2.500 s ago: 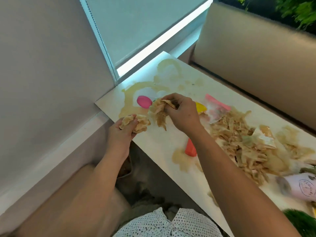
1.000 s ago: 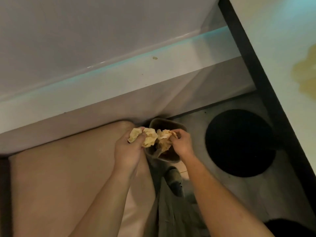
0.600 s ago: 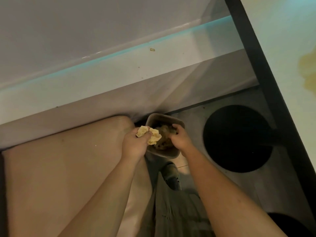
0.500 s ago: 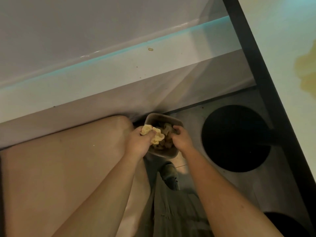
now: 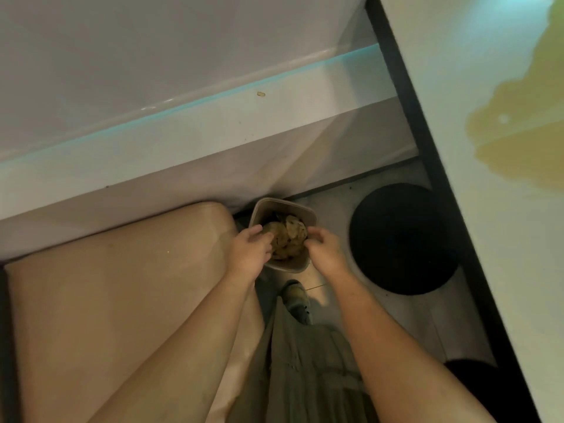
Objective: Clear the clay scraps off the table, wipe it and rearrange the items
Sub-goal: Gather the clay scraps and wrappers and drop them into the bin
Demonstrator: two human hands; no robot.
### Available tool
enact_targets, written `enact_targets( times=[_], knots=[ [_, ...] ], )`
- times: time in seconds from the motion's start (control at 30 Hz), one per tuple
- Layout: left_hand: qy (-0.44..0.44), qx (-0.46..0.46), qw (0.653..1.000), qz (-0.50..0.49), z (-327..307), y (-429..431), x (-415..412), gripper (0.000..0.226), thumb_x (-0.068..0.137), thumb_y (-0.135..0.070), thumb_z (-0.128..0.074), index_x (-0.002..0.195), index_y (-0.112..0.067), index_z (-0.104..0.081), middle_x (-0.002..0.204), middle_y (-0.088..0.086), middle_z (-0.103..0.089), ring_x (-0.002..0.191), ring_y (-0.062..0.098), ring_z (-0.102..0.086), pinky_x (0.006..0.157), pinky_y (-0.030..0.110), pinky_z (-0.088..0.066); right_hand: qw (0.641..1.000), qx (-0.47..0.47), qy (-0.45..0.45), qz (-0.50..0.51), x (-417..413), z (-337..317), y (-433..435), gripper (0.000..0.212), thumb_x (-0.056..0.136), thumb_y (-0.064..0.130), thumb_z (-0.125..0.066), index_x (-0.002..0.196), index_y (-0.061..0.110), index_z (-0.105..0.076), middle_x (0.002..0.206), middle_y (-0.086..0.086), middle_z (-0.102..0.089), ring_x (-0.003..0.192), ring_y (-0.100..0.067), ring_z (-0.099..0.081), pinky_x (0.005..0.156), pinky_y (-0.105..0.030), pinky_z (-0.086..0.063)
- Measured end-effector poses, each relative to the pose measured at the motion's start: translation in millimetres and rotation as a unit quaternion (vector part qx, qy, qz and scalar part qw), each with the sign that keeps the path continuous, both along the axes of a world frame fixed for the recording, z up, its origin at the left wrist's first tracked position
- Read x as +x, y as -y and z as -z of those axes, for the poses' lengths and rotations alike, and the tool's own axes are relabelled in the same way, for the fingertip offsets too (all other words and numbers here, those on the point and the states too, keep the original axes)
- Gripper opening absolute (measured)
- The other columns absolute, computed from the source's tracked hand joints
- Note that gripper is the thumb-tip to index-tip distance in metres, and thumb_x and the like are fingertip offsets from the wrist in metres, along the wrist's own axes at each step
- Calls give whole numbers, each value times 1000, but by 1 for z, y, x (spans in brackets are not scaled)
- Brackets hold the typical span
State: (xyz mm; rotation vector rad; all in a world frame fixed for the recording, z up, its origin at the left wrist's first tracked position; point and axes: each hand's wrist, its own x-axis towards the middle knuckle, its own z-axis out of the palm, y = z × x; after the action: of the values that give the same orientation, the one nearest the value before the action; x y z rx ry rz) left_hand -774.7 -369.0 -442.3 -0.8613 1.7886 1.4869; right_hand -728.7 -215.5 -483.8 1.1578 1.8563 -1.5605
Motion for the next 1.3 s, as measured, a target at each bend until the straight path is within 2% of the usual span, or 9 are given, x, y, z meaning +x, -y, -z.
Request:
enact_targets(
  times=[0.1, 0.23, 0.33, 0.57, 0.77, 0.97, 1.1, 1.2, 1.3],
  knots=[
    [-63, -38, 997, 17, -39, 7, 6, 35, 96, -13, -70, 131, -18, -64, 97, 1, -71, 90, 14, -70, 75, 22, -55, 1000, -6, -20, -13, 5, -53, 5, 34, 100, 15, -57, 132, 24, -62, 131, 3, -62, 119, -16, -60, 104, -37, -51],
    [-102, -33, 993, 52, -109, 4, 13, 33, 93, -18, -74, 124, -30, -69, 94, -2, -76, 91, 11, -73, 86, 31, -60, 998, -21, -52, -31, 15, -140, 8, 30, 100, 20, -57, 127, 32, -65, 120, 18, -58, 117, -8, -59, 105, -35, -51],
    [-125, -20, 986, 112, -171, -6, 26, 31, 93, -24, -75, 123, -34, -69, 98, -7, -76, 94, 6, -72, 88, 29, -59, 996, -28, -75, -47, 30, -205, 1, 30, 100, 24, -57, 126, 35, -65, 122, 14, -64, 110, -7, -65, 98, -34, -56],
    [-140, 11, 966, 216, -277, -37, 74, 21, 98, -36, -67, 117, -36, -73, 113, -15, -70, 108, 6, -64, 100, 40, -56, 983, 84, -123, -104, 78, -341, -36, 29, 103, 22, -53, 129, 25, -64, 127, 7, -62, 108, -3, -58, 82, -3, -40],
    [-187, 32, 941, 280, -321, -94, 107, 13, 95, -40, -71, 104, -32, -78, 100, -16, -75, 98, 7, -67, 96, 46, -57, 981, 144, -133, -5, 145, -404, -85, 27, 101, 19, -55, 125, 24, -67, 131, 9, -64, 107, -6, -62, 78, 0, -38],
    [-220, 55, 887, 402, -348, -155, 135, 9, 93, -41, -72, 99, -36, -76, 103, -10, -71, 100, 12, -64, 90, 40, -57, 966, 165, -119, 161, 235, -432, -129, 24, 101, 19, -54, 115, 30, -69, 115, 16, -66, 98, -3, -63, 67, -9, -45],
    [-223, 75, 862, 450, -364, -197, 164, 4, 91, -35, -75, 95, -35, -76, 100, -4, -70, 96, 17, -65, 85, 42, -57, 943, 197, -103, 247, 294, -440, -158, 26, 99, 16, -56, 113, 32, -70, 88, 3, -66, 75, -11, -62, 64, -18, -48],
    [-226, 86, 836, 492, -374, -217, 193, 6, 91, -32, -74, 96, -36, -75, 101, -3, -68, 95, 17, -66, 84, 41, -57, 933, 198, -82, 289, 333, -440, -181, 23, 101, 22, -56, 114, 37, -67, 95, -6, -71, 87, -30, -69, 75, -34, -56],
    [-240, 76, 800, 544, -383, -233, 217, 12, 92, -33, -74, 102, -40, -73, 104, -5, -67, 93, 16, -65, 76, 29, -53, 923, 205, -75, 318, 363, -442, -202, 25, 101, 24, -58, 123, 34, -65, 111, 1, -68, 89, -28, -69, 74, -39, -57]
  ],
)
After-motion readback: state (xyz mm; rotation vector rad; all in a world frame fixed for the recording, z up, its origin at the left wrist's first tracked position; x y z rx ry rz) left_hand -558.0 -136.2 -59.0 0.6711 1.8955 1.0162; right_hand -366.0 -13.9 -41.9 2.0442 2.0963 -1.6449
